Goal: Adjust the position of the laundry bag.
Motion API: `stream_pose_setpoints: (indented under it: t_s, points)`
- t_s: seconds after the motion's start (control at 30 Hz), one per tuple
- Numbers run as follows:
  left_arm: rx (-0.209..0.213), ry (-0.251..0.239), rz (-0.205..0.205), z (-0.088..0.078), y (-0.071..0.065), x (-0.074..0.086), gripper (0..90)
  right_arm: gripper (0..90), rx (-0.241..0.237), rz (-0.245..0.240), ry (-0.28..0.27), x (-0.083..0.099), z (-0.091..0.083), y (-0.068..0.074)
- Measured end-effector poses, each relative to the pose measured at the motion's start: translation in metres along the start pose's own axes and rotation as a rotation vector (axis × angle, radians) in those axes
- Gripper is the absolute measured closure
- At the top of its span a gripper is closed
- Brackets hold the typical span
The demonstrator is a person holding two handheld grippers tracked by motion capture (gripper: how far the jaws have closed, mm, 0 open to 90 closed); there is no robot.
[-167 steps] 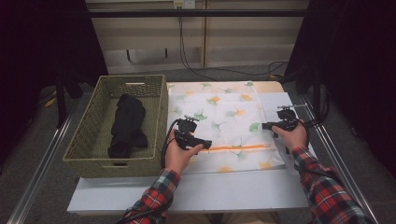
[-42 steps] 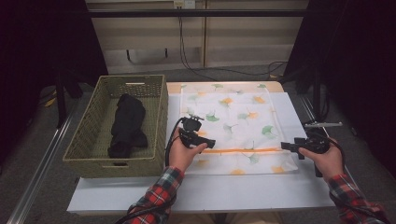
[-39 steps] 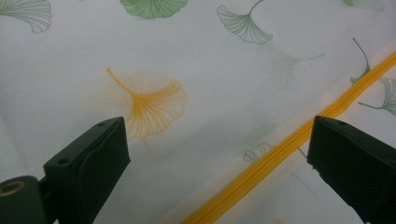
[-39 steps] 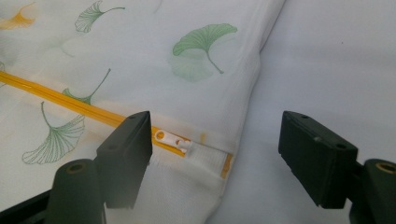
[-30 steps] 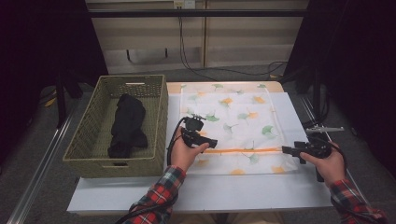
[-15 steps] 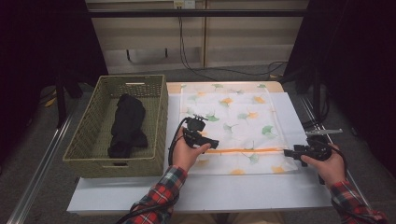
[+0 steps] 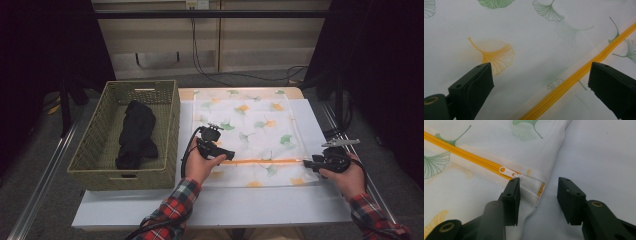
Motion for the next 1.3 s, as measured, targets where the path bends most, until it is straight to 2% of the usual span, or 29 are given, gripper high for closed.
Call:
stream_pose_setpoints:
  t_s: [0.03,0.07,0.2,0.3,0.43,0.5,0.6,0.63,0.67,0.7,0.8,0.87,0.9,1.0,1.03,1.07,1.1,1.17,1.2,1.3]
  points:
    - [0.000,0.000,0.000,0.000,0.000,0.000,5.6,55.4,0.006,0.009,0.011,0.001,-0.001,0.001]
    - [0.005,0.004,0.002,0.000,0.000,0.000,5.5,57.4,0.012,0.012,-0.001,0.001,0.000,0.001]
    - [0.002,0.000,0.001,0.000,0.000,-0.001,5.5,70.9,-0.014,0.006,-0.020,0.000,0.000,0.004]
    - [-0.004,-0.005,0.002,-0.001,0.001,-0.001,5.5,74.2,-0.005,-0.002,-0.013,0.000,0.001,0.005]
    - [0.005,0.000,0.002,0.000,0.000,0.000,5.6,80.4,-0.021,0.011,-0.016,-0.002,0.002,0.006]
    - [0.004,-0.003,0.006,0.002,-0.002,0.000,5.6,84.7,-0.045,0.041,-0.010,-0.002,0.002,0.007]
    - [0.009,0.001,0.009,0.002,-0.003,0.000,5.6,85.9,-0.053,0.061,-0.010,-0.002,0.002,0.006]
    - [0.006,0.003,0.011,0.002,-0.003,0.000,5.6,86.4,-0.061,0.085,-0.004,-0.002,0.002,0.007]
    - [0.009,-0.007,-0.002,0.003,-0.005,-0.001,5.6,86.5,-0.062,0.095,-0.005,-0.002,0.001,0.007]
    - [0.015,0.002,0.013,0.003,-0.005,-0.001,5.6,86.6,-0.068,0.102,-0.005,-0.002,0.001,0.006]
    - [0.013,-0.003,0.015,0.003,-0.007,-0.004,5.6,86.7,-0.085,0.116,-0.011,-0.003,0.000,0.007]
    - [0.016,-0.008,0.017,0.004,-0.011,-0.006,5.6,86.7,-0.097,0.131,-0.022,-0.004,-0.002,0.007]
    - [0.026,-0.007,0.027,0.005,-0.013,-0.007,5.6,86.8,-0.114,0.155,-0.034,-0.005,-0.005,0.008]
    - [0.047,-0.003,0.040,0.007,-0.021,-0.008,5.6,86.8,-0.132,0.161,-0.052,-0.009,-0.008,0.008]
    - [0.042,-0.003,0.041,0.007,-0.022,-0.008,5.6,86.8,-0.137,0.168,-0.060,-0.011,-0.010,0.008]
    - [0.054,0.002,0.051,0.007,-0.023,-0.007,5.6,86.8,-0.157,0.178,-0.077,-0.014,-0.013,0.010]
    - [0.054,0.000,0.045,0.007,-0.025,-0.008,5.6,86.8,-0.157,0.178,-0.077,-0.014,-0.013,0.010]
    - [0.061,0.003,0.045,0.007,-0.027,-0.007,5.5,86.8,-0.187,0.191,-0.102,-0.018,-0.016,0.011]
    - [0.073,-0.015,0.023,0.008,-0.030,-0.009,5.6,86.8,-0.192,0.195,-0.102,-0.019,-0.017,0.012]
    - [0.076,0.004,0.042,0.009,-0.031,-0.008,5.6,86.8,-0.213,0.208,-0.111,-0.021,-0.018,0.012]
Point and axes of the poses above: each handheld gripper's, and its own axes: z roughly forward along the jaws, x roughly out of its underside, y roughly to its left, the point moved 10 cm from there along z, roughly forward along the jaws
